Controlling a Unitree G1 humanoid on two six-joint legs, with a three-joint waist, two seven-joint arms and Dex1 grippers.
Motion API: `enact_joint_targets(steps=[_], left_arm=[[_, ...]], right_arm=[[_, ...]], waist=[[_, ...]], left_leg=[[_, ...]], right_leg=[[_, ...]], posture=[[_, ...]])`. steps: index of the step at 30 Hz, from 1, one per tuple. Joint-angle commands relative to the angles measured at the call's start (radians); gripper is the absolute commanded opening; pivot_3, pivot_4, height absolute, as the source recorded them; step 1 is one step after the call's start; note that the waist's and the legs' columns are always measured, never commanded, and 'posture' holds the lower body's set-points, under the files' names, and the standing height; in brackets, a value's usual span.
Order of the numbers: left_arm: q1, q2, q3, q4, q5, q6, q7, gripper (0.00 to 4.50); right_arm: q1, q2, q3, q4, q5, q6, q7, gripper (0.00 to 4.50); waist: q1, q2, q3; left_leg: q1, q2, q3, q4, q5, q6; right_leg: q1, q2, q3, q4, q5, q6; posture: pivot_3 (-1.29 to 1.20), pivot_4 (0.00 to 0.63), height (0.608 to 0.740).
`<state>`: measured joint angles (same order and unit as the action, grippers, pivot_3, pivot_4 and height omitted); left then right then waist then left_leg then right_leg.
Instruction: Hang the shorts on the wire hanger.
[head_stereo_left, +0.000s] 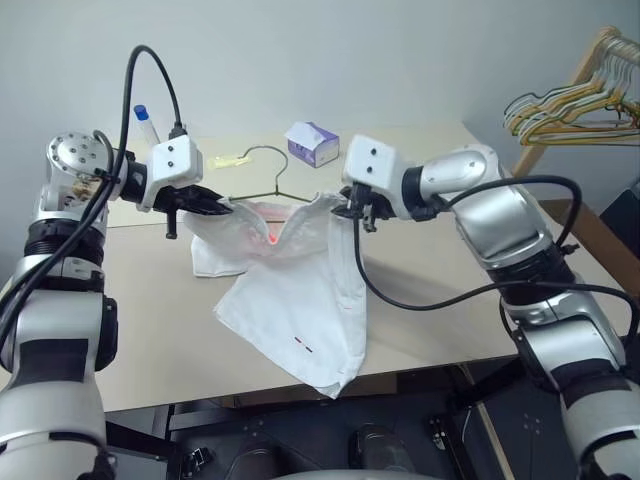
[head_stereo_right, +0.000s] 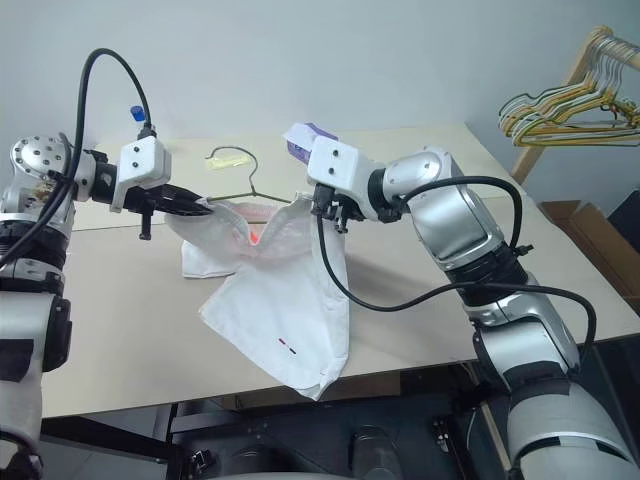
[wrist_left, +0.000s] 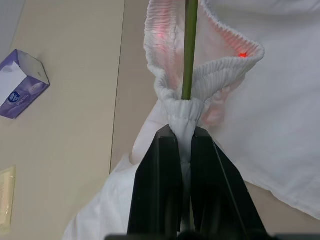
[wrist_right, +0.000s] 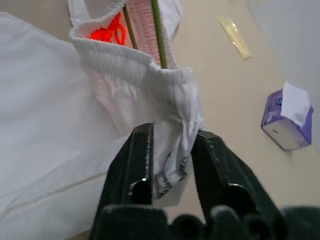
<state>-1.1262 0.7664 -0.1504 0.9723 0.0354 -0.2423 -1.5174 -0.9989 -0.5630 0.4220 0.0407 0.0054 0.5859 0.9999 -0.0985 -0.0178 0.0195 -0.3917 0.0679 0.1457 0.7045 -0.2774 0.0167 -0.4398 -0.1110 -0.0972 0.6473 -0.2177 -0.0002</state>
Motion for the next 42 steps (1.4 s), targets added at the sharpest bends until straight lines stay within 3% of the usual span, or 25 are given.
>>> enact_joint_targets(steps=[1,9,16,24,27,32,36,42], left_arm=[[-0.014,0.009,0.033,-0.031,-0.031,-0.014,-0.011,0.0],[-0.001,0.009,0.044,-0.042,-0.035,-0.011,-0.03,0.0],[-0.002,-0.003,0.053,-0.052,-0.059,-0.018,-0.06,0.0],[-0.004,-0.007,0.055,-0.053,-0.07,-0.024,-0.066,0.0],[-0.001,-0.005,0.057,-0.053,-0.072,-0.024,-0.067,0.0],[0.003,-0.012,0.071,-0.054,-0.093,-0.025,-0.085,0.0],[-0.003,-0.021,0.077,-0.042,-0.089,-0.027,-0.07,0.0],[-0.013,-0.028,0.092,-0.007,-0.073,-0.06,0.009,1.86]], right_arm=[[-0.003,0.004,-0.027,0.045,-0.012,-0.072,-0.001,2.38],[-0.002,0.035,-0.067,0.172,0.0,-0.122,-0.018,2.38],[-0.02,0.057,-0.127,0.203,0.112,-0.161,0.115,2.38],[-0.051,0.099,-0.126,0.305,0.101,-0.147,0.121,2.38],[-0.048,0.099,-0.137,0.309,0.112,-0.146,0.131,1.79],[-0.038,0.1,-0.146,0.307,0.11,-0.15,0.134,0.14],[-0.029,0.104,-0.146,0.303,0.1,-0.167,0.129,0.03],[-0.015,0.103,-0.156,0.282,0.101,-0.151,0.109,0.0]], waist=[[-0.001,0.0,0.0],[-0.003,0.0,0.0],[-0.003,0.0,0.0],[-0.004,0.0,0.0],[-0.004,0.0,0.0],[-0.004,0.0,0.0],[-0.004,0.0,0.0],[-0.004,0.0,0.0]], left_leg=[[0.0,0.0,0.0,0.0,0.0,0.0],[0.0,0.0,0.0,0.0,0.0,-0.001],[0.0,0.0,0.0,0.0,0.0,-0.001],[0.0,0.0,0.0,0.0,0.0,-0.001],[0.0,0.0,0.0,0.0,0.0,-0.001],[0.0,0.0,0.0,0.0,0.0,-0.001],[0.0,0.0,0.0,0.0,0.0,-0.001],[0.0,0.0,0.0,0.001,0.0,-0.001]], right_leg=[[0.0,0.0,0.0,0.0,0.0,0.0],[0.0,0.0,0.0,0.0,0.0,0.0],[0.0,0.0,0.0,0.0,0.0,0.0],[0.0,0.0,0.0,0.0,0.0,0.0],[0.0,0.0,0.0,0.001,0.0,0.0],[0.0,0.0,0.0,0.001,0.0,0.0],[0.0,0.0,0.0,0.001,0.0,0.0],[0.0,0.0,0.0,0.001,0.0,0.0]], posture=[[-0.07,0.0,0.74],[-0.07,0.0,0.74],[-0.07,0.0,0.74],[-0.07,0.0,0.74],[-0.07,0.0,0.74],[-0.07,0.0,0.74],[-0.07,0.0,0.74],[-0.07,0.0,0.74]])
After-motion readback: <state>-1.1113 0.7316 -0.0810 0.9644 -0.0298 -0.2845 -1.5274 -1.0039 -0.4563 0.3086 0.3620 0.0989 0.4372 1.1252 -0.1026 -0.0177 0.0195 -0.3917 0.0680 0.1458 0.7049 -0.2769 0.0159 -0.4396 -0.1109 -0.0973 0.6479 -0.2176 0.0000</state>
